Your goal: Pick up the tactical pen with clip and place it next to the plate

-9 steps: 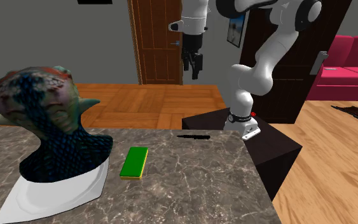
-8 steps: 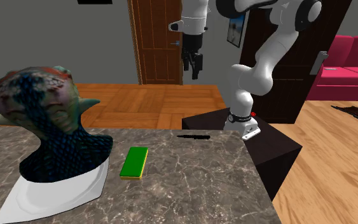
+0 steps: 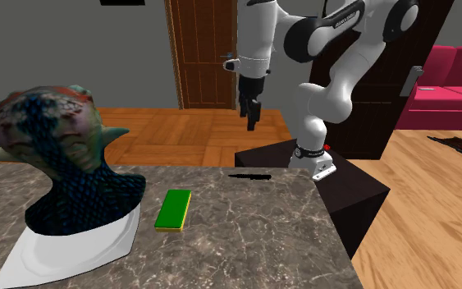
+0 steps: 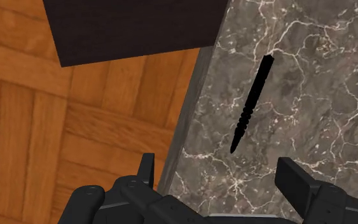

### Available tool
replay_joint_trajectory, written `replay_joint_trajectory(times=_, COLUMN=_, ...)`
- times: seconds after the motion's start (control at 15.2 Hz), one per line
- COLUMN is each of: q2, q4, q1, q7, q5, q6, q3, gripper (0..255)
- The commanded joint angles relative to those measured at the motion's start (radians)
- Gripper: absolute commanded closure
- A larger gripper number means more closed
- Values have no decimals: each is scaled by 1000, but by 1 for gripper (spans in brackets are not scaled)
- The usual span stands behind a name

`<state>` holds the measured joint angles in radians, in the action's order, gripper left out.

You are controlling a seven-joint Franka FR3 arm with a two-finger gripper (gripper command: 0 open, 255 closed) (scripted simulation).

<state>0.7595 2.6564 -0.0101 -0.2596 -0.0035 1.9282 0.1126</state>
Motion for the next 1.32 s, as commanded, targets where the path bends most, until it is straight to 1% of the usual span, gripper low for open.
replay_joint_trajectory(times=0.0, q2=-25, q4=53, q1=2, q7=-66, q5=22, q6=98, q3=34, gripper=0)
replay_joint_trajectory(times=0.26, q2=-106, q4=131, q1=-1, q7=-192, q5=57, q6=289, q3=103, gripper=0)
replay_joint_trajectory(times=0.46, q2=-202, q4=166, q1=-12, q7=-294, q5=71, q6=444, q3=163, gripper=0)
replay_joint_trajectory(times=0.59, q2=-281, q4=176, q1=-29, q7=-369, q5=69, q6=550, q3=209, gripper=0)
replay_joint_trajectory(times=0.66, q2=-283, q4=176, q1=-30, q7=-372, q5=69, q6=554, q3=210, gripper=0)
replay_joint_trajectory(times=1.06, q2=-381, q4=197, q1=-60, q7=-393, q5=40, q6=671, q3=232, gripper=0)
replay_joint_trajectory(times=1.12, q2=-409, q4=200, q1=-70, q7=-401, q5=29, q6=702, q3=239, gripper=0)
replay_joint_trajectory(times=1.25, q2=-409, q4=200, q1=-70, q7=-401, q5=29, q6=702, q3=239, gripper=0)
